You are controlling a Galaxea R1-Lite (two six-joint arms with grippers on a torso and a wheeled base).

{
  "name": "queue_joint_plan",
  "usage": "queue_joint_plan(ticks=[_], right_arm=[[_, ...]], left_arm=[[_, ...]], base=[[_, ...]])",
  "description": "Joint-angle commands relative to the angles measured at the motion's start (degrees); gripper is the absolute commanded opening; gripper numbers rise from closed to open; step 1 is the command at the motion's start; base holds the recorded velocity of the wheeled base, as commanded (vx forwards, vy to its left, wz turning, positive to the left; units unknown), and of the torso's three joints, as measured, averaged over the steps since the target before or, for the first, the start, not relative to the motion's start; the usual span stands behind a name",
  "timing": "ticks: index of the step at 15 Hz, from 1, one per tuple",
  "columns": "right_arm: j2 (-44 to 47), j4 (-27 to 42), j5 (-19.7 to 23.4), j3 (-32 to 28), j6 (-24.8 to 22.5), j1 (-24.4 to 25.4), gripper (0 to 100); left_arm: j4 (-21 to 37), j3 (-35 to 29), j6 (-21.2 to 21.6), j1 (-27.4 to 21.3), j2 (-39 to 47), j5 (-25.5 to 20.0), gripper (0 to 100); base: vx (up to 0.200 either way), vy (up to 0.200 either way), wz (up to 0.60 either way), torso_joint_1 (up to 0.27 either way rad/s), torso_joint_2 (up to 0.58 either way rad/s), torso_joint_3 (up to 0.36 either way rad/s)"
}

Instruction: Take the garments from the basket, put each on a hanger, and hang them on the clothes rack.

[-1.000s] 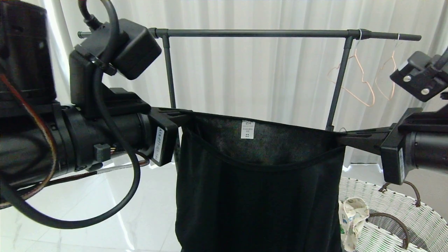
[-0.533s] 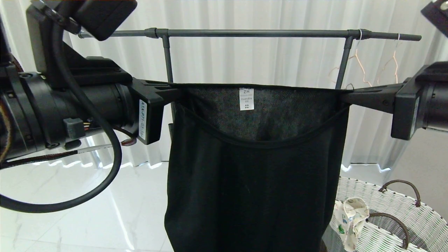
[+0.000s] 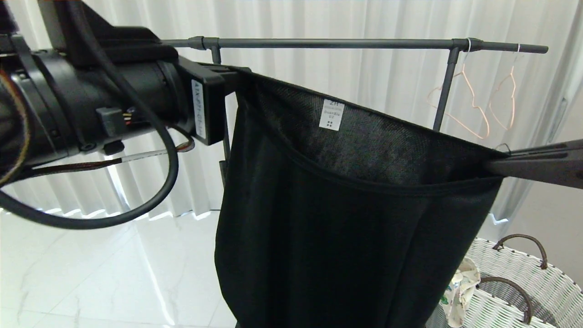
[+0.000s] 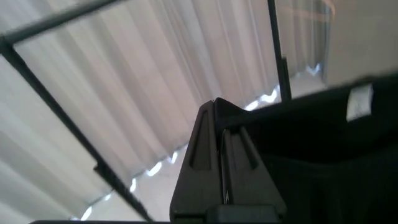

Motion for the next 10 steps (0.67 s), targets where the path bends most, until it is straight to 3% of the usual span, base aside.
queue_joint_plan(ticks=[1,4,10], right_arm=[[-4.3,2.2,2.8,0.2,0.0,3.9,0],[-4.3,2.2,2.7,0.2,0.0,10.1,0],[-4.0,2.2,2.3,0.7,-0.1,11.5,0]], left_arm=[[-2.3,-4.7,0.0,-1.3,6.4,0.2,0],[-2.3,-6.9,0.0,-3.0,9.1,0.3,0],[-2.3,-6.4,0.0,-3.5,9.5,0.4,0]], base=[[0.0,0.0,0.0,0.0,0.0,0.0],[0.0,0.0,0.0,0.0,0.0,0.0],[0.0,0.0,0.0,0.0,0.0,0.0]])
